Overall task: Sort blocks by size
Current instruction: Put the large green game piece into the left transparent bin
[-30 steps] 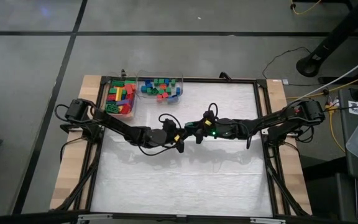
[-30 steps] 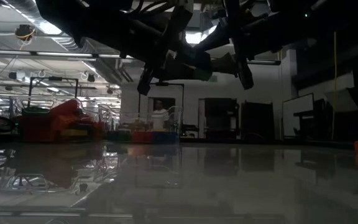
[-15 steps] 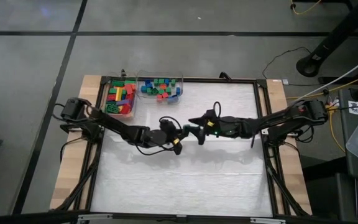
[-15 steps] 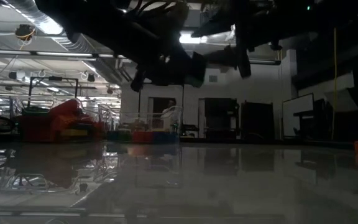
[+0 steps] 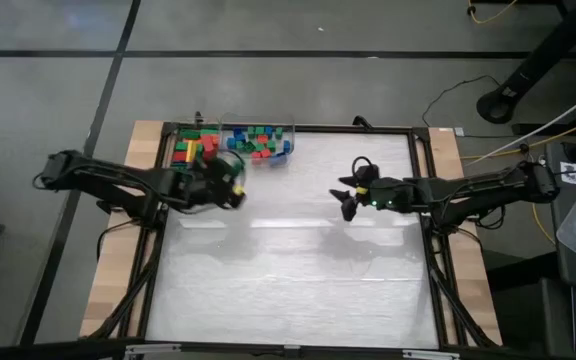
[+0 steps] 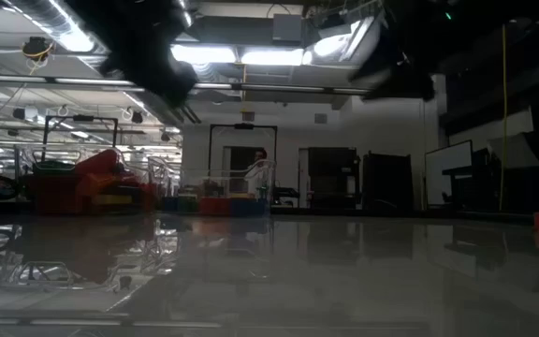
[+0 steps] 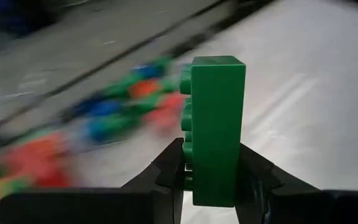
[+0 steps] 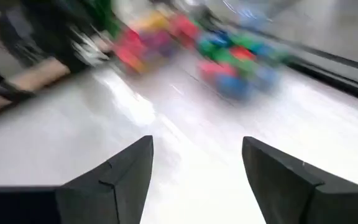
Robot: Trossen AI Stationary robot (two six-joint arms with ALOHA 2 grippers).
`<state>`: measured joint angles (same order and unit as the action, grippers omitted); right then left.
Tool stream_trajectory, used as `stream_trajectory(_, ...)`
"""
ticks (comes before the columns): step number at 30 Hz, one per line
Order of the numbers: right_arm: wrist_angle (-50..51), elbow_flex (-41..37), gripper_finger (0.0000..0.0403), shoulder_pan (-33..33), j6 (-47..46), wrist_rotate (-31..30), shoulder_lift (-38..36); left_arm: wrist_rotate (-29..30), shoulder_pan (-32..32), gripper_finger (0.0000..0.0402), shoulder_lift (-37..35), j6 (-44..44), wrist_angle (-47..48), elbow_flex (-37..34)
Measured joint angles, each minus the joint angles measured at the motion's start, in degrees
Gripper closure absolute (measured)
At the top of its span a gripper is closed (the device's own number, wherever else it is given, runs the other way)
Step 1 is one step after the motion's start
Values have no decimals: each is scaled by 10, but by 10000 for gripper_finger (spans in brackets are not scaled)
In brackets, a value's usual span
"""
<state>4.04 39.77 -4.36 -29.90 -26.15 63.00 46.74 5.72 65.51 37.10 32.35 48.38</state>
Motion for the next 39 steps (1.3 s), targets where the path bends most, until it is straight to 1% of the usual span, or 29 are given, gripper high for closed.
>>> stream_trajectory(3, 92, 0, 159, 15, -37, -1, -13, 26, -37, 314, -56, 53, 132, 0)
stream_trajectory(5, 140, 0, 160, 24, -71, 2, -13, 39, -65, 308, -84, 90, 197, -6)
stream_trajectory(7, 171, 0, 160, 31, -94, 2, -11, 43, -95, 303, -106, 114, 239, -19)
stream_trajectory(9, 194, 0, 160, 37, -104, 4, -9, 43, -126, 301, -120, 121, 252, -35)
stream_trajectory(13, 206, -1, 160, 45, -106, 26, -9, 43, -178, 300, -125, 117, 250, -69)
stream_trajectory(18, 210, -1, 160, 45, -103, 70, -9, 37, -235, 299, -118, 116, 245, -93)
stream_trajectory(20, 223, -1, 160, 45, -103, 82, -9, 23, -256, 298, -116, 113, 242, -98)
stream_trajectory(24, 258, -1, 160, 45, -103, 83, -9, -16, -299, 298, -116, 85, 233, -98)
stream_trajectory(28, 286, -1, 160, 45, -103, 83, -9, -40, -337, 298, -116, 50, 214, -98)
stream_trajectory(33, 294, -1, 160, 45, -103, 86, -9, -43, -356, 298, -116, 11, 177, -98)
stream_trajectory(36, 293, -1, 160, 45, -103, 89, -9, -43, -359, 297, -116, -39, 155, -98)
stream_trajectory(39, 293, -1, 160, 45, -103, 94, -9, -43, -359, 285, -116, -76, 146, -98)
